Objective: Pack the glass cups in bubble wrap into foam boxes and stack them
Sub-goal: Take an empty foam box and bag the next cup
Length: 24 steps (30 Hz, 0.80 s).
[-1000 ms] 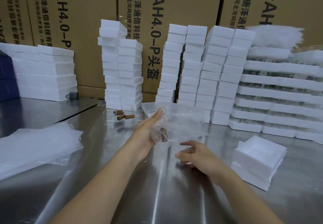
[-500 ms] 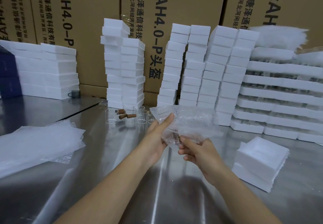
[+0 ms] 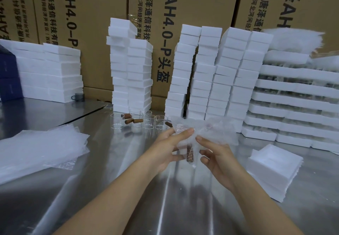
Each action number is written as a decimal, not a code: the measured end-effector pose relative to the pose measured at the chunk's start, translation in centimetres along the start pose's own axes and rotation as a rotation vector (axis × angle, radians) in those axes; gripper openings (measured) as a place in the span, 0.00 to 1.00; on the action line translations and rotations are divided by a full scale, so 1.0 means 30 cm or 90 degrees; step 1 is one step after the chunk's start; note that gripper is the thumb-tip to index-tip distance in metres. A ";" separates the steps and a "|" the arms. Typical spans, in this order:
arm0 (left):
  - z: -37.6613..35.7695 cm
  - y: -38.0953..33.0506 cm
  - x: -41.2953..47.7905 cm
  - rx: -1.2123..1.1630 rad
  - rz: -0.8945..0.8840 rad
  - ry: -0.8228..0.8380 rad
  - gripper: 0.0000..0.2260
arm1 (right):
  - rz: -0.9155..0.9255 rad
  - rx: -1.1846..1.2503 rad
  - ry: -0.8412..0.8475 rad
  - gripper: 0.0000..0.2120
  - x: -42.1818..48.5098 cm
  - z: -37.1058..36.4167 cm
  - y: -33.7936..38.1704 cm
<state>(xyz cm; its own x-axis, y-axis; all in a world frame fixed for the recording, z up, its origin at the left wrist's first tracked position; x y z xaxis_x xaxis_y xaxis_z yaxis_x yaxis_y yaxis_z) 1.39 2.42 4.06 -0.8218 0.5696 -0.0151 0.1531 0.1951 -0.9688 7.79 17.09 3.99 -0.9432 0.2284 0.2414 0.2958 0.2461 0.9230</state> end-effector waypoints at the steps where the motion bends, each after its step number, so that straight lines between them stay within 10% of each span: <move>1: -0.001 0.005 0.002 -0.001 0.012 0.006 0.25 | -0.003 0.012 -0.011 0.15 0.003 0.005 0.002; 9: -0.025 0.043 0.008 -0.067 0.102 0.031 0.28 | 0.009 0.043 -0.049 0.08 0.016 0.034 0.010; 20: -0.016 0.068 0.019 -0.068 0.129 0.045 0.38 | 0.174 -0.336 0.024 0.02 -0.019 -0.026 0.065; 24: 0.028 0.063 0.043 -0.006 0.079 -0.037 0.44 | 0.040 -0.214 0.086 0.19 -0.013 -0.031 0.020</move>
<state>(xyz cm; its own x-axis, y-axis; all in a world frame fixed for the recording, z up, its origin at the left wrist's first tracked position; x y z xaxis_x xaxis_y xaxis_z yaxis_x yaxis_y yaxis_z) 0.16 2.86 2.00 -0.8262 0.5431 -0.1496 0.2608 0.1334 -0.9561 8.19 16.26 4.74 -0.9430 0.1014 0.3170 0.3083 -0.0931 0.9467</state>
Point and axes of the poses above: each hand's wrist, its own x-axis towards the middle knuckle, its own z-axis out of the back of the hand, y = z × x, the point moved 7 cm from there along x, towards the middle knuckle, and after that the axes turned 9 degrees about z, right-handed, at the moved point
